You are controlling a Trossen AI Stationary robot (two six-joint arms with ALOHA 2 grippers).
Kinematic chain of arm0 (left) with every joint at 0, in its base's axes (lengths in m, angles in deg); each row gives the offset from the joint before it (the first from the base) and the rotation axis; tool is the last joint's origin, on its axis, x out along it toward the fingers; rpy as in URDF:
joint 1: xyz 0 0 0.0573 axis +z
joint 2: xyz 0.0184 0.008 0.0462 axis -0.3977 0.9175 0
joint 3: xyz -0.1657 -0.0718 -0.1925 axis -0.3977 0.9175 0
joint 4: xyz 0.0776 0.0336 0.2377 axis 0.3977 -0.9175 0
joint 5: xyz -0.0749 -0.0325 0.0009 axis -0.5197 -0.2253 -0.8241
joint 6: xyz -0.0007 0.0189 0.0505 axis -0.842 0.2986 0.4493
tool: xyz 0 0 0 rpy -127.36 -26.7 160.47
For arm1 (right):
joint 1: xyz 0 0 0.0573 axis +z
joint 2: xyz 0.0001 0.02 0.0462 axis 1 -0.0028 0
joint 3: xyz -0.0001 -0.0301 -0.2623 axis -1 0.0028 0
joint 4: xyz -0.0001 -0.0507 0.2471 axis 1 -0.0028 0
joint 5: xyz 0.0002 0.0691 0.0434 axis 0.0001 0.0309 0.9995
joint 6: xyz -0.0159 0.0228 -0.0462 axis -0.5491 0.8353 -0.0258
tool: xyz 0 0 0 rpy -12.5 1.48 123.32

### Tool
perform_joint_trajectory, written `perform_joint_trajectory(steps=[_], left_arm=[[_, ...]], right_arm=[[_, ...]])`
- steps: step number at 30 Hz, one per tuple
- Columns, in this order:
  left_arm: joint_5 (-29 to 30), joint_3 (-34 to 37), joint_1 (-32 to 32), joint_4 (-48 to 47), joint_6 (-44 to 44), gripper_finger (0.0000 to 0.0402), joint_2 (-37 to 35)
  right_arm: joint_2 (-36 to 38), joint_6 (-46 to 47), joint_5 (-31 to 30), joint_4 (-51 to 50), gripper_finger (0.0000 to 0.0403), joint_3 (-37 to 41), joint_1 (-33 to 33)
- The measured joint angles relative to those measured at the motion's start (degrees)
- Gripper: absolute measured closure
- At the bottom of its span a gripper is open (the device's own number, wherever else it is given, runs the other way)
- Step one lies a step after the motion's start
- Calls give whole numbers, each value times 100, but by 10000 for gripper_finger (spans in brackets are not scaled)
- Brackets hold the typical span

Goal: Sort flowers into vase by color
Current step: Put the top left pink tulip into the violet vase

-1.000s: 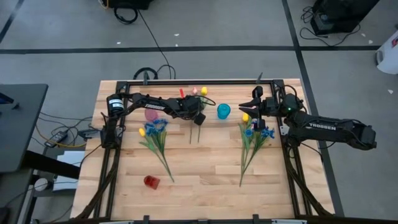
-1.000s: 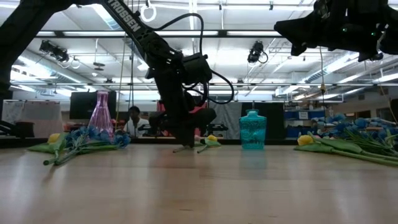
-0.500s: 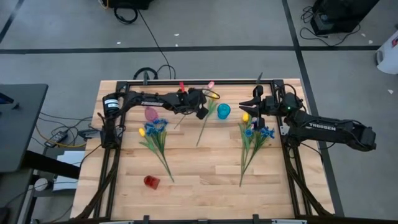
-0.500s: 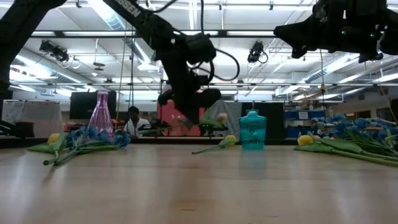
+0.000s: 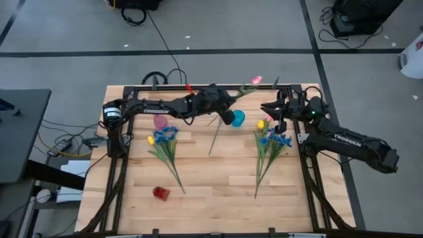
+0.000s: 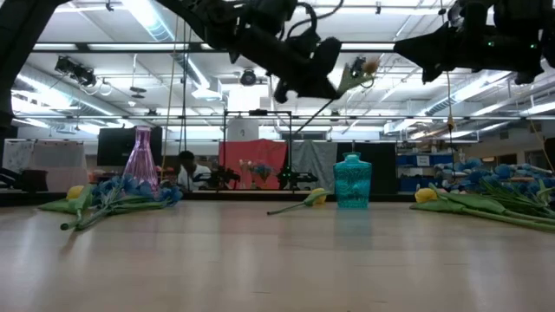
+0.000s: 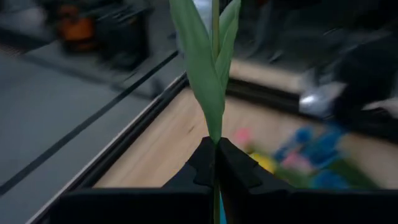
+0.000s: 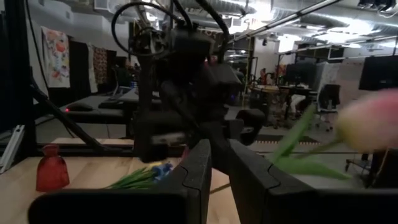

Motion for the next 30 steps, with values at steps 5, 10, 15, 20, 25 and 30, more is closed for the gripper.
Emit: perform_joint_trajectory(steps=[5, 10, 15, 20, 25, 30], left_arm=[[-575, 410, 1, 1218, 112, 390, 2], [-748, 926, 22, 2555, 155, 390, -6], [-733, 1341, 48, 3764, 224, 389, 0], [-714, 1532, -32, 4059, 463, 389, -12], [-415, 1939, -74, 4092, 526, 389, -461], [351, 2881, -265, 4309, 775, 389, -1409]], right_arm=[[21, -39, 0, -75, 338, 0, -8], [22, -61, 0, -43, 338, 0, -8], [20, -183, 0, -21, 338, 0, -8], [20, -191, 0, -25, 338, 0, -5], [20, -210, -2, -71, 338, 0, -5], [9, -276, -2, -15, 338, 0, -5]])
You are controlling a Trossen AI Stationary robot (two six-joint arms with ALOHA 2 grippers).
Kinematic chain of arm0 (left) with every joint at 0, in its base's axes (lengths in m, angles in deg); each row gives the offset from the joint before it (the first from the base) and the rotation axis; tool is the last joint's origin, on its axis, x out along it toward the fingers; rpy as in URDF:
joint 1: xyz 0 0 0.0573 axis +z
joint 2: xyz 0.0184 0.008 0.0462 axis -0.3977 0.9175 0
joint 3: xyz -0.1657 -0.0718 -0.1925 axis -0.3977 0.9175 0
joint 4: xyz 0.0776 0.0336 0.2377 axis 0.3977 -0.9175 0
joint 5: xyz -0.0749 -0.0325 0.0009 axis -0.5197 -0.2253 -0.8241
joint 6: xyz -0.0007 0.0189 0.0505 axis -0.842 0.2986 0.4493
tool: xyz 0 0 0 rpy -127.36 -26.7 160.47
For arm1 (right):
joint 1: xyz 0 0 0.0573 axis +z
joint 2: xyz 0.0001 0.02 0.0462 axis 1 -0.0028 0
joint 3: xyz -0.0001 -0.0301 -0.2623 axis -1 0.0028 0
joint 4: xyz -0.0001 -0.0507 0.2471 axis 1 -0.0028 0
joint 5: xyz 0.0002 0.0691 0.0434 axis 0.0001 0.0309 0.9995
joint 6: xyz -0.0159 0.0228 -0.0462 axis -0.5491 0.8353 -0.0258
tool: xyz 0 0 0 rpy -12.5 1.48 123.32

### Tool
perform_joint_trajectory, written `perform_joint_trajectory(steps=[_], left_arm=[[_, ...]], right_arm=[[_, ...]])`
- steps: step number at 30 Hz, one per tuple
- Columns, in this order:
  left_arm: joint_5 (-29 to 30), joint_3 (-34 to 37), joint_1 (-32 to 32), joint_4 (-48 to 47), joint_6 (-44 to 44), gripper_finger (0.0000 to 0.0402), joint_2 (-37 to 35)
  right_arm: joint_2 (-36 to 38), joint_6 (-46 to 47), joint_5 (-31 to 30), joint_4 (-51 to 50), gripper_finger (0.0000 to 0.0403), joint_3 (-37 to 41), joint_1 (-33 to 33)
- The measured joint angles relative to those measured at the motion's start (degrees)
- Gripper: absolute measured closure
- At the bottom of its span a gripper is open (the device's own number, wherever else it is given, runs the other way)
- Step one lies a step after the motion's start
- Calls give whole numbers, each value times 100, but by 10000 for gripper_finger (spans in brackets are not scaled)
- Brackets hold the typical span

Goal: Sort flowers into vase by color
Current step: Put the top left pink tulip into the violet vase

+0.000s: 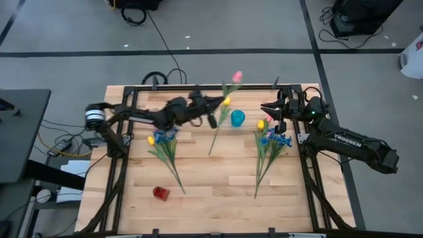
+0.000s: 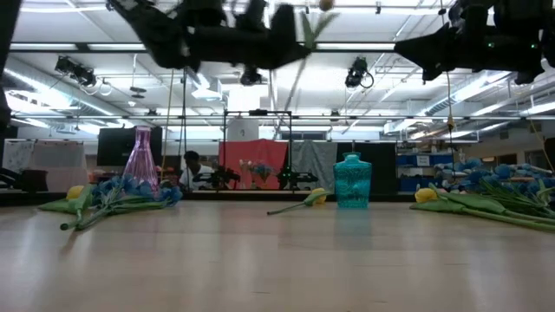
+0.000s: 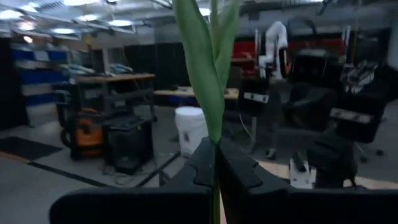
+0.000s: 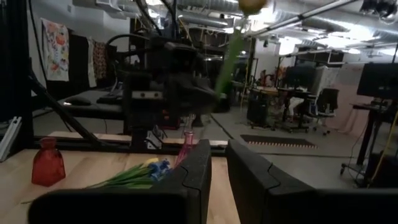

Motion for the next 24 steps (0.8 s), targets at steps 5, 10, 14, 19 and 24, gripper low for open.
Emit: perform_joint_trajectory(steps=[5, 10, 14, 19, 24], left_arm=[[736, 861, -225, 96, 168, 389, -976], [1282, 1276, -392, 81, 321, 389, -1438], [2625, 1470, -692, 70, 838, 389, -1742], [4586, 1479, -1202, 277, 1906, 389, -1883], [5890, 1477, -1504, 488, 2391, 389, -1883]], right_arm=[[-39, -86, -29, 187, 338, 1, 0], [-260, -89, -42, 513, 338, 2, 0], [-471, -87, -47, 673, 338, 2, 0], [-688, -87, -47, 884, 338, 2, 0], [-868, -88, -45, 1180, 338, 2, 0]])
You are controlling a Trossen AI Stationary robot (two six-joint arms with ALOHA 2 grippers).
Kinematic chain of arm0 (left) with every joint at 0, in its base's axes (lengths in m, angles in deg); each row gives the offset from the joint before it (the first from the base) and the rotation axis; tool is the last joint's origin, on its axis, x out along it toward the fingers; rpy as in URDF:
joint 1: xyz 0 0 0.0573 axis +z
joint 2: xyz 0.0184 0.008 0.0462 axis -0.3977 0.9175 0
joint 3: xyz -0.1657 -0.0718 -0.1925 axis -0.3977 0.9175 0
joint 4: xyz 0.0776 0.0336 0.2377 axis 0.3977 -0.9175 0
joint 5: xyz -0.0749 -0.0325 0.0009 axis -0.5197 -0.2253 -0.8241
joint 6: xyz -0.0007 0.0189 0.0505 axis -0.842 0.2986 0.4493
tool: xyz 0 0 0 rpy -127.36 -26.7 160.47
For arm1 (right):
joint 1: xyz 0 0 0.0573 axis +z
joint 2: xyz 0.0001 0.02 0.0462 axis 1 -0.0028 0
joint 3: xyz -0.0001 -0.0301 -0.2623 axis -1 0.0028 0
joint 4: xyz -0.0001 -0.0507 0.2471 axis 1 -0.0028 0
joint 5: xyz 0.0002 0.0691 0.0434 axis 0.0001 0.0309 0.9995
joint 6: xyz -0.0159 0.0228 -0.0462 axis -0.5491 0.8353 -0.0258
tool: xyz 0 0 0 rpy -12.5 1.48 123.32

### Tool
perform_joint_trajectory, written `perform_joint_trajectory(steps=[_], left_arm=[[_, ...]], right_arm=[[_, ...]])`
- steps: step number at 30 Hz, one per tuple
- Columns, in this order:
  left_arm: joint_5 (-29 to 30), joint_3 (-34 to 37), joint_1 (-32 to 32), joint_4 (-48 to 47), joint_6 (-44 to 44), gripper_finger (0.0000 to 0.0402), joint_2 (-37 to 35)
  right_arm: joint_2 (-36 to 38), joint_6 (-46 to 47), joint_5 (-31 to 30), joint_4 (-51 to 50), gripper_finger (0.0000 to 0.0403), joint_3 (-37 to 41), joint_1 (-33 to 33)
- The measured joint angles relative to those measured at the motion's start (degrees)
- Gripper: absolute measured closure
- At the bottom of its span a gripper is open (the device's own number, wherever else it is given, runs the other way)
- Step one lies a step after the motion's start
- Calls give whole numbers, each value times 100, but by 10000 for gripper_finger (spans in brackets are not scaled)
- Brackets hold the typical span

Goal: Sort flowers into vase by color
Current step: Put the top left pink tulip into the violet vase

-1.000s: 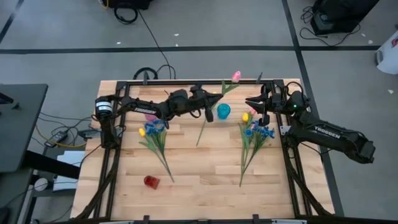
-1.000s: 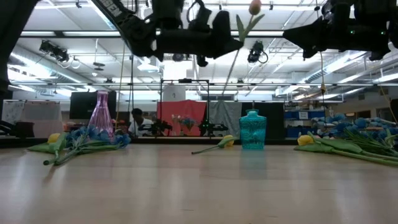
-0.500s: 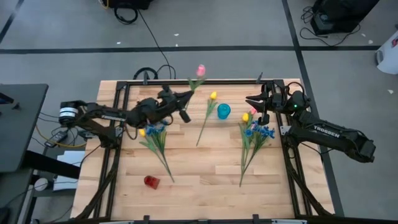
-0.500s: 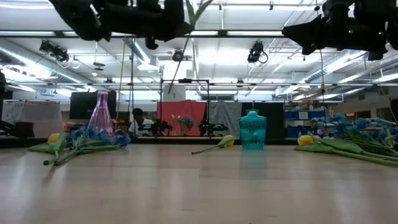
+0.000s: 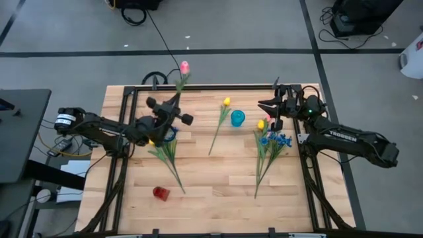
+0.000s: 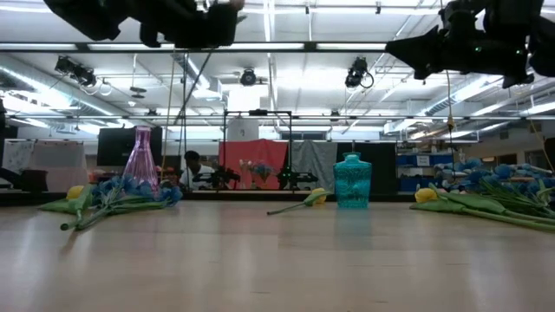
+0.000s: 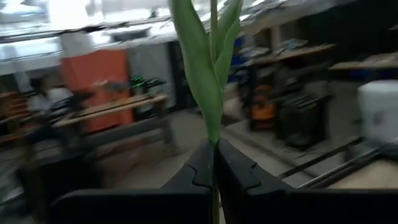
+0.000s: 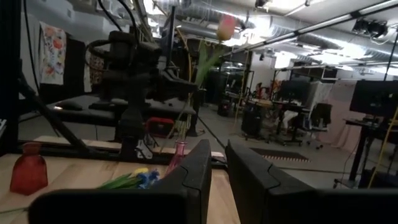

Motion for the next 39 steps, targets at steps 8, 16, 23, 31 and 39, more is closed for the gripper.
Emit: perform_joint_trajectory(steps=[8, 16, 23, 31, 39], left_arm=[[985, 0, -284, 881, 1049, 389, 3], [983, 0, -117, 1788, 2593, 389, 3], [305, 230, 265, 2860, 3530, 390, 3], [-548, 996, 510, 3064, 2969, 390, -697], [-753, 1009, 336, 922, 1972, 390, -2065]], right_arm=[[-274, -26, -1, 350, 338, 0, 0], [-490, -41, 2, 765, 338, 0, 0], [-651, -41, 4, 968, 338, -2, 0], [-736, -1, 42, 1020, 338, -2, 0], [-769, 40, 45, 1151, 338, -2, -7]])
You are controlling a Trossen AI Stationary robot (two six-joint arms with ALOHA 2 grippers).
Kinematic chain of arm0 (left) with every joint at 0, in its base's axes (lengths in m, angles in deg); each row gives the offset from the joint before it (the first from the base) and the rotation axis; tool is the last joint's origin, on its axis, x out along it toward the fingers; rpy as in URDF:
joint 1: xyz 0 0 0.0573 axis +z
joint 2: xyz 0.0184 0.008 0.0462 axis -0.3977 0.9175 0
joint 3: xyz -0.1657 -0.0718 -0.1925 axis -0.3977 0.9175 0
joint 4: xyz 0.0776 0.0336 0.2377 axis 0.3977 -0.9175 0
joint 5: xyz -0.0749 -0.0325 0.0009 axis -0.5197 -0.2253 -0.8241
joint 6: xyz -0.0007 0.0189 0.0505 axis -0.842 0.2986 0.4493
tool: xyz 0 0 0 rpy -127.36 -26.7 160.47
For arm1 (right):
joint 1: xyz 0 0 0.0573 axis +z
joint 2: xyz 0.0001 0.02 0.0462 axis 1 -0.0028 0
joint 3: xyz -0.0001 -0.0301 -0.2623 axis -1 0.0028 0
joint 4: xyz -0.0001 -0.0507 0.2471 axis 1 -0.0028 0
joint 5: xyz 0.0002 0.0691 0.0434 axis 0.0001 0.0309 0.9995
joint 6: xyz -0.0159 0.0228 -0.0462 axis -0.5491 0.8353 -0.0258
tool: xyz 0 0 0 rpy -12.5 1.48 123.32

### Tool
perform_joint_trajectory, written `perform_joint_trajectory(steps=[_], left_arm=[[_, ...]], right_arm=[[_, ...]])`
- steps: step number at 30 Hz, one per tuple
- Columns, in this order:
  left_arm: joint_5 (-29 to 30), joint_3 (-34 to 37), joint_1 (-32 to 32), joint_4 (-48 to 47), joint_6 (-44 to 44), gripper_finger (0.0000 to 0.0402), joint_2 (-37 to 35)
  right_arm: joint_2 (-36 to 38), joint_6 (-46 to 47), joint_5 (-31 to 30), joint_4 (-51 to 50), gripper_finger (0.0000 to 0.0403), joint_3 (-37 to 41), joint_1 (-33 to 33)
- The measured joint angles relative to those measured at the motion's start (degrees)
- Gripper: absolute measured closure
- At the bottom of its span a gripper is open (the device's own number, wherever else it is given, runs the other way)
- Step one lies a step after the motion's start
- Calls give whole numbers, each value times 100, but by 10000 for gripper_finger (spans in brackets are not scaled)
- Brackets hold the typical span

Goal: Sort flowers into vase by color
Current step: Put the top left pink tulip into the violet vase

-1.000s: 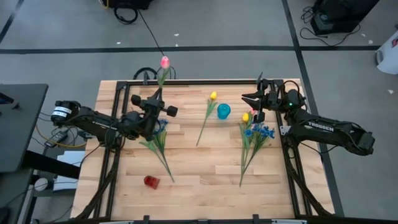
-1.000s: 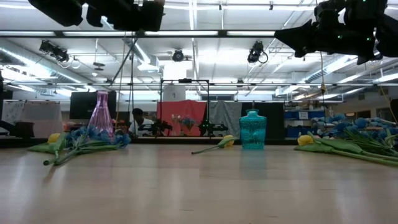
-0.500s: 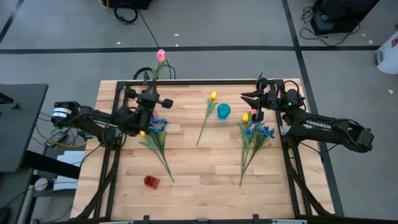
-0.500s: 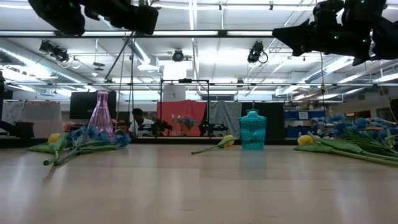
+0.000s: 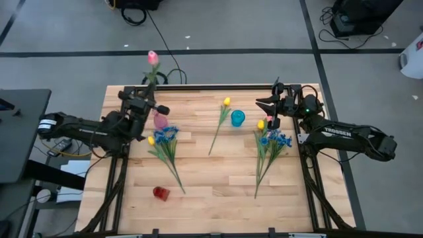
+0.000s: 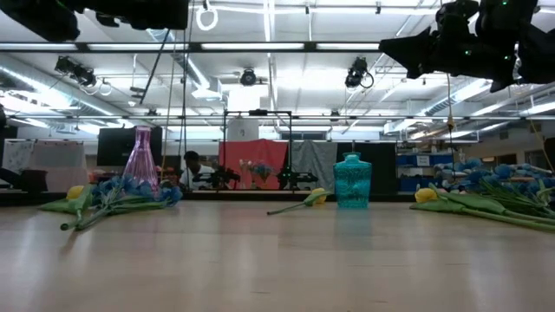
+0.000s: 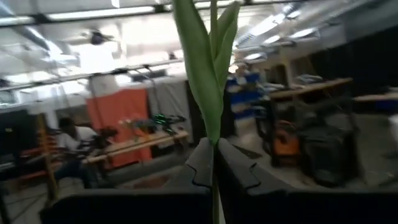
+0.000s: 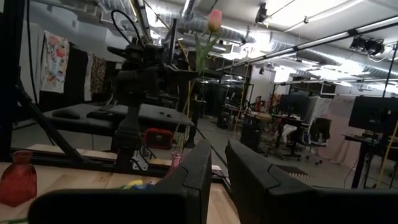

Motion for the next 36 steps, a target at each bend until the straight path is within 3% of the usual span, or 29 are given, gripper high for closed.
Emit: perform_joint_trajectory(steps=[4, 7, 9, 12, 26, 36], left_arm=[[-486, -441, 0, -2272, -1409, 390, -278], [-1466, -809, 5, -3676, -2364, 390, -282], [-2336, -938, 24, -4089, -2691, 390, -287], [-3095, -883, 24, -4106, -2776, 390, -333], [-3307, 591, 540, -3244, -2905, 390, -2170], [-3370, 1291, 1450, -2152, -2911, 390, -1970]], right_arm=[[-21, 72, 9, 75, 338, 0, 0], [-24, 74, 10, 72, 338, 0, 2], [-29, 75, 12, 65, 338, 0, 2], [-31, 77, 32, 66, 338, 0, 2], [-31, 140, 153, 97, 338, 0, 2], [-31, 74, 111, 199, 338, 0, 2]])
